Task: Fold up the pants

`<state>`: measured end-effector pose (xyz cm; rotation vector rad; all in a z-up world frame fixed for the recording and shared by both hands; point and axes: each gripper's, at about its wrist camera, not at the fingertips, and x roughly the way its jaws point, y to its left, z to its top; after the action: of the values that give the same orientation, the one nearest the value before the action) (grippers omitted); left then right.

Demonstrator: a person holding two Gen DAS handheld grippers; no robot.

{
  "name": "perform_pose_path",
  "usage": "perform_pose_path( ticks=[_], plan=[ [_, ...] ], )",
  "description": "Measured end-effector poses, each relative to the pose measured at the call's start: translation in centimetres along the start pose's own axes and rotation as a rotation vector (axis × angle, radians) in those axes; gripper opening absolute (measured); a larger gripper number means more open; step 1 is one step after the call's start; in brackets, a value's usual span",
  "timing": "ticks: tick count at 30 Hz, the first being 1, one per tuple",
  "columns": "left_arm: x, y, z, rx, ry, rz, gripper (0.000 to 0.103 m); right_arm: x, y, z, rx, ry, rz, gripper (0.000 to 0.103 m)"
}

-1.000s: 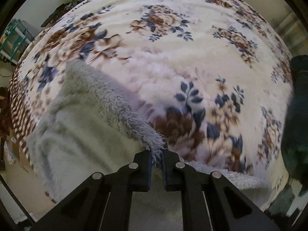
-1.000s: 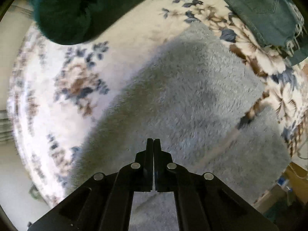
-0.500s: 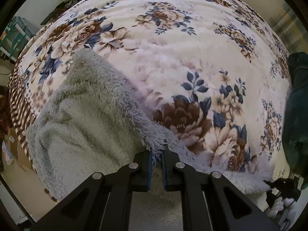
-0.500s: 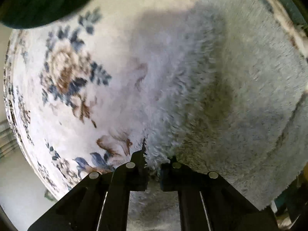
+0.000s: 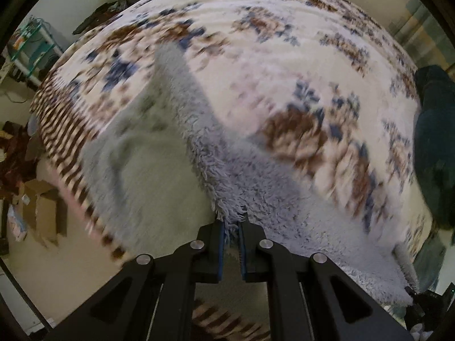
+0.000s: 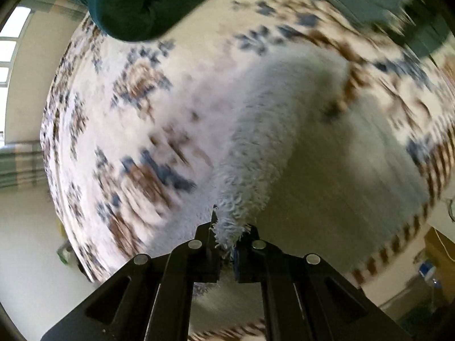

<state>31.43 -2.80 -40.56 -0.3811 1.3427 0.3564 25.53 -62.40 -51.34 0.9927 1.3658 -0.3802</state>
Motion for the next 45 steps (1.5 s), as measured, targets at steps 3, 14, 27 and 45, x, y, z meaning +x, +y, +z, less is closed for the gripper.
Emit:
perform_pose_path(
  ticks=[3,14,27,45],
  plan=[
    [1.3,2.0,-4.1,0.011,0.038,0.053,0.006,2.0,-4.1,-3.4,0.021,0.041,-0.037,0.006],
    [9.4,6.0,-9.4,-0.023,0.108,0.150,0.010,9.9,-13.6,-8.1,0.018,0.177,-0.080,0.025],
    [3.6,2.8,-9.1,0.085,-0.083,0.231,0.066,-0.4,-11.5,-0.9,-0.111,-0.129,-0.104,0.073],
    [7.9,-9.3,-12.3,0.392,-0.042,0.149,0.066,-0.2,-18.2,0.6,0.108,-0.252,-0.244,0.010]
  ],
)
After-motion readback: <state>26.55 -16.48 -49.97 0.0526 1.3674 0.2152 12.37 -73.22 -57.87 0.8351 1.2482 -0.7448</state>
